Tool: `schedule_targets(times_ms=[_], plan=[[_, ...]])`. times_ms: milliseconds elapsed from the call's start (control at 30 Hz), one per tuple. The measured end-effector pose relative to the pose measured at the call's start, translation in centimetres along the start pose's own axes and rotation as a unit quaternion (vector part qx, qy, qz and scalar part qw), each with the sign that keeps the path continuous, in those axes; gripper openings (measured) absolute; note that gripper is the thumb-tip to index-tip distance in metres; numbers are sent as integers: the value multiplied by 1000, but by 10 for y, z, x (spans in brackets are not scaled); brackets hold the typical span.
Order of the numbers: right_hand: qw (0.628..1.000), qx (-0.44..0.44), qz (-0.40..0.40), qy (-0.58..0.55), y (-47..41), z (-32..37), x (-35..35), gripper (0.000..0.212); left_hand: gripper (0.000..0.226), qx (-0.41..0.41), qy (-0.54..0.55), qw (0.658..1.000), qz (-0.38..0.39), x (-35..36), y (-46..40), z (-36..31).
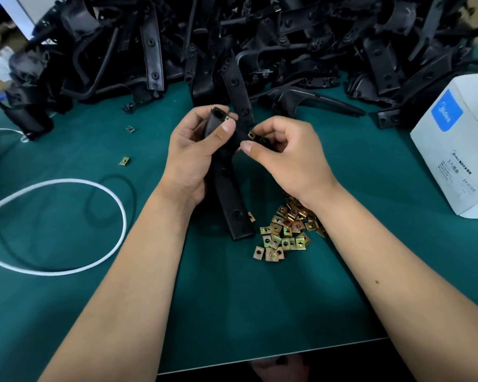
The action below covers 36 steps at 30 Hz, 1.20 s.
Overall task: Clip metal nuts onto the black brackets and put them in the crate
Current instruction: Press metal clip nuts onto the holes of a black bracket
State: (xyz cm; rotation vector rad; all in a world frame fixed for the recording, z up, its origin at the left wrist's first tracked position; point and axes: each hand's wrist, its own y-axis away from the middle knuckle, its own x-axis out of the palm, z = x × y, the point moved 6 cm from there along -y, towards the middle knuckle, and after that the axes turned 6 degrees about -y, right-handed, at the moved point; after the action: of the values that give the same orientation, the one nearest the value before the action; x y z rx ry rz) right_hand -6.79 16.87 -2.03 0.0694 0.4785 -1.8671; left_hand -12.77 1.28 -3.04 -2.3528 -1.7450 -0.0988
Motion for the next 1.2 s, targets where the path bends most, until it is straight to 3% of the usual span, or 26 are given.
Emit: schedule_targets(times_ms=[167, 367, 600, 833, 967, 1067, 1200], plan=[[998, -46, 35, 1, 5, 12, 4, 11, 17, 27, 20, 999, 38, -2, 0, -7], [994, -103, 24, 12, 11, 25, 7, 29, 15, 40, 32, 996, 70, 1, 2, -10], [996, -84, 25, -3, 11, 20, 3, 34, 17, -46, 22, 994, 99, 6, 5, 0], [989, -76, -125, -7, 6, 18, -18, 35, 20, -108, 28, 988, 107, 12, 9, 6], [991, -45, -122, 36, 3, 31, -43, 27, 23, -71, -98, 987, 106, 31, 15, -4], [990, -56, -121, 50, 11, 51, -79, 32, 26, -26, -145, 980, 136, 70, 19, -26], [971, -83, -223, 30, 54, 70, -169, 7, 29, 64, -162, 955, 239, 168, 33, -64]])
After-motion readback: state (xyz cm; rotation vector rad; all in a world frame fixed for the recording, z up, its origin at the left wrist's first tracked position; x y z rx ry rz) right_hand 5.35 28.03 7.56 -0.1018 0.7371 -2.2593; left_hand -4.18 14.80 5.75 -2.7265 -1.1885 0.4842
